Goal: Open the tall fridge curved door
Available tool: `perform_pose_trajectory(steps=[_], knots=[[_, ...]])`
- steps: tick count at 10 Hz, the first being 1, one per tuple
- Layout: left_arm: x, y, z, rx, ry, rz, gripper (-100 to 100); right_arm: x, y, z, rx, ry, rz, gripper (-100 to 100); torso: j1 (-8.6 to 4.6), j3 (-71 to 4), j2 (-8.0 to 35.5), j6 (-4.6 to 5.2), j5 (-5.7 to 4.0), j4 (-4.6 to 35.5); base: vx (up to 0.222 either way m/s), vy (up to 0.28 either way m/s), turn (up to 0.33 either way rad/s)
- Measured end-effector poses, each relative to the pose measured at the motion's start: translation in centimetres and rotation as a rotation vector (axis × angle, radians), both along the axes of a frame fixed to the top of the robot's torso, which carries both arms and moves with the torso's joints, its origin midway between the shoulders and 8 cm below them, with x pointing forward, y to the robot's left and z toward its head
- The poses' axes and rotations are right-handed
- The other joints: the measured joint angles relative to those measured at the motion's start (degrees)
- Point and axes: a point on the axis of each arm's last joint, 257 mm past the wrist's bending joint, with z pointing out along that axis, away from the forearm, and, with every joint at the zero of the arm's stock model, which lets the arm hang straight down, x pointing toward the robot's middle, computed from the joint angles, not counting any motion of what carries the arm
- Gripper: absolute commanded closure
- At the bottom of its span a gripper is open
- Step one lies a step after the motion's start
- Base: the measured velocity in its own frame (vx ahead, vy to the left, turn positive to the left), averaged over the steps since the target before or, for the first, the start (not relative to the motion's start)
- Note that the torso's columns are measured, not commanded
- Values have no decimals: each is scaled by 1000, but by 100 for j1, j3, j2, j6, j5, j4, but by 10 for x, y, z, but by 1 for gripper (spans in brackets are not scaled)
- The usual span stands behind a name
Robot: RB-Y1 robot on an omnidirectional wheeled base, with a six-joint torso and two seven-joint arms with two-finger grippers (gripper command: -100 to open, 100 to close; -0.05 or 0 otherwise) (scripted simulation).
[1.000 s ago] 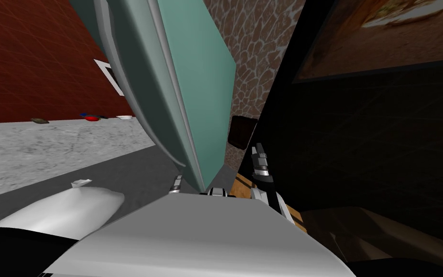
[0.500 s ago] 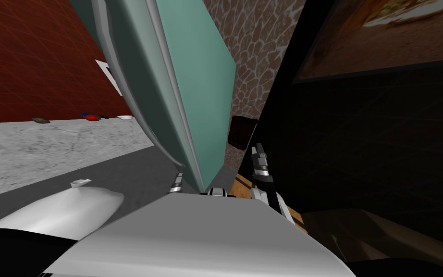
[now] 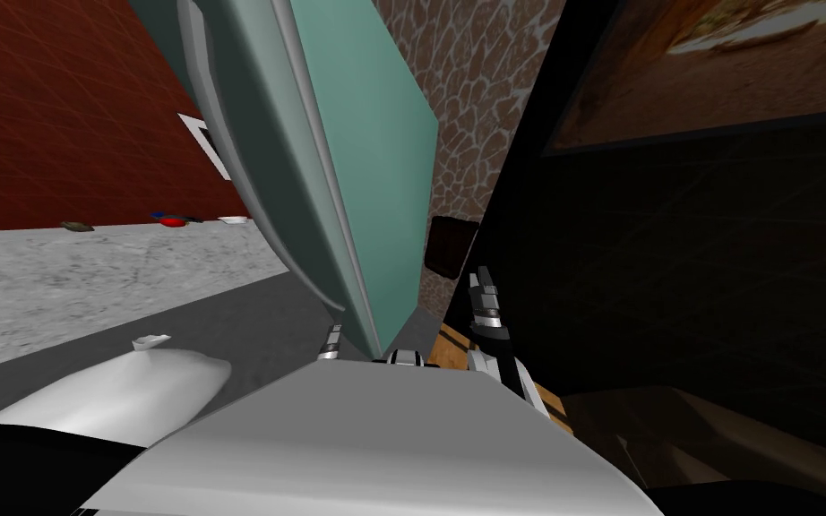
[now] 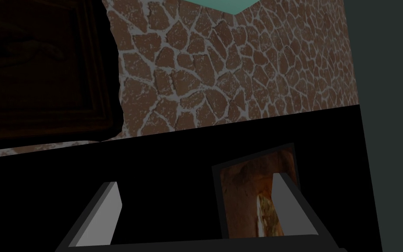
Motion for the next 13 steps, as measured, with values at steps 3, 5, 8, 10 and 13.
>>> perform_pose_trajectory(steps=[3,5,8,10,13], knots=[[-2,16,4,55,9,-13,-100,0,0,0,0,0,0,0,-24,8,14,-1,-8,4,-1,-18,-1],[-3,36,11,106,24,-23,-100,0,0,0,0,0,0,0,-21,8,13,0,-6,3,-1,-39,-2],[-1,58,20,149,48,-21,-100,0,0,0,0,0,0,0,-18,8,13,2,-6,5,-11,-55,0],[-2,70,25,164,66,-13,-100,0,0,0,0,0,0,0,-17,4,8,1,-8,5,1,-51,-2],[-3,85,27,172,94,5,-100,0,0,0,0,0,0,0,-23,4,10,8,-16,12,-3,-54,0]])
